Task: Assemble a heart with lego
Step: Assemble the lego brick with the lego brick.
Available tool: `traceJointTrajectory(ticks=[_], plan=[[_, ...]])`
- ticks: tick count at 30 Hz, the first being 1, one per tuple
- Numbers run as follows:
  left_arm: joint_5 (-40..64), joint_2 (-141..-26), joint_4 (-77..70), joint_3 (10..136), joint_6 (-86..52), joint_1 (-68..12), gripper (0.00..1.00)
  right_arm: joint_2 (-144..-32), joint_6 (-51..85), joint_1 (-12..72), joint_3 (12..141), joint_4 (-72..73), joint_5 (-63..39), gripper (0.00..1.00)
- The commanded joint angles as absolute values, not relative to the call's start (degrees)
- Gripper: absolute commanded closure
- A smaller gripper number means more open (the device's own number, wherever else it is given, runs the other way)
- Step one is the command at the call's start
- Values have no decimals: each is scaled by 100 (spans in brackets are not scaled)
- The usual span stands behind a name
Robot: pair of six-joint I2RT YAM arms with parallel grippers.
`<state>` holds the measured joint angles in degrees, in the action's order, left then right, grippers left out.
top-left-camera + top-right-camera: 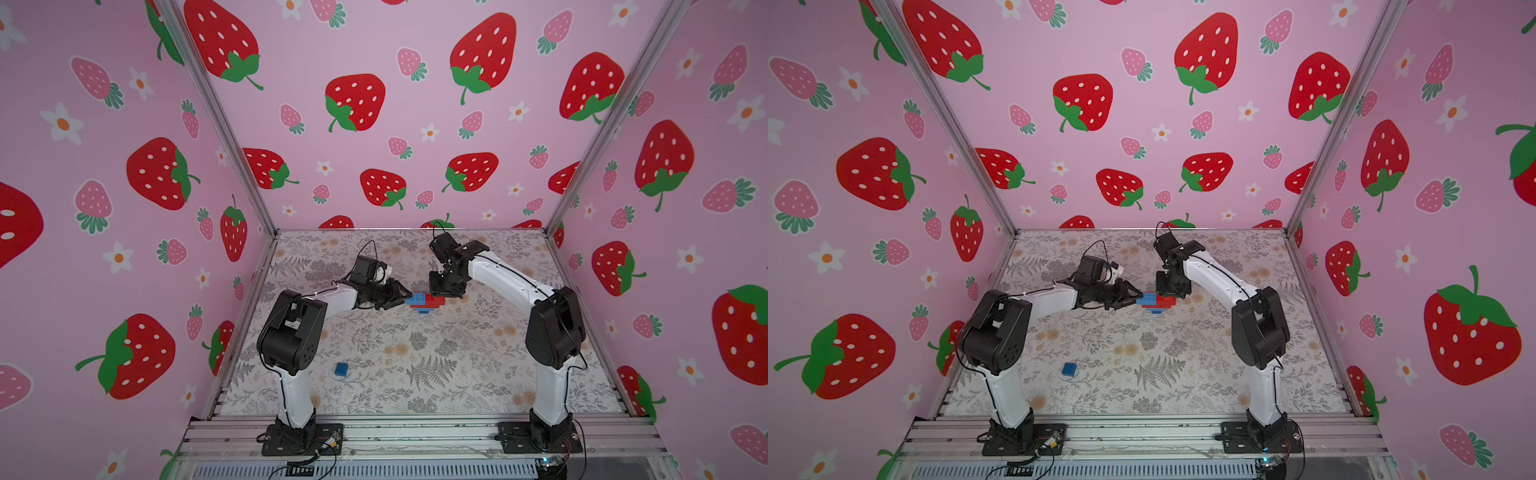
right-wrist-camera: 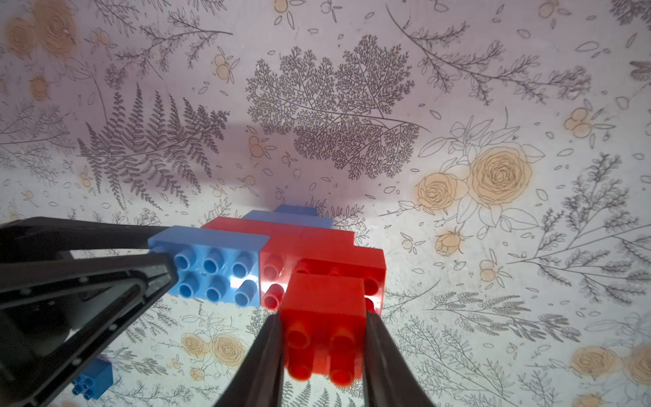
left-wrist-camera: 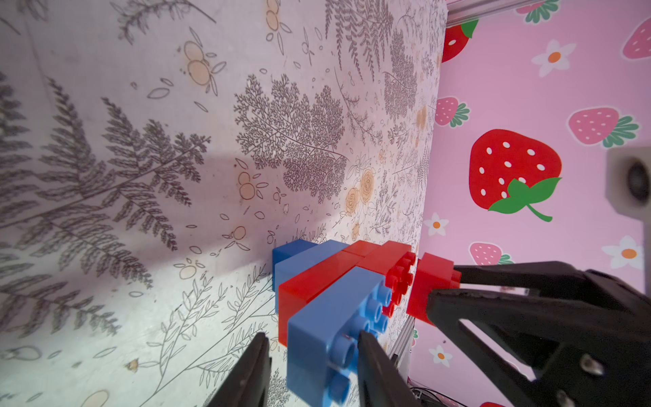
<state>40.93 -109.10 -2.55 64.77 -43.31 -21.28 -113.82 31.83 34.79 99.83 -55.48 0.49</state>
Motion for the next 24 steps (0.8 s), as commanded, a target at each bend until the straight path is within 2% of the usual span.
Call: traceJointTrajectory(ticks=[1, 24], plan=[[4096, -10936, -200, 6634, -4245, -2157, 54, -11432, 3129, 3539, 10191, -5747, 3, 67], [3949, -11023, 102, 6774, -4154, -2196, 58, -11617, 3119, 3567, 10075, -5623, -35, 66]])
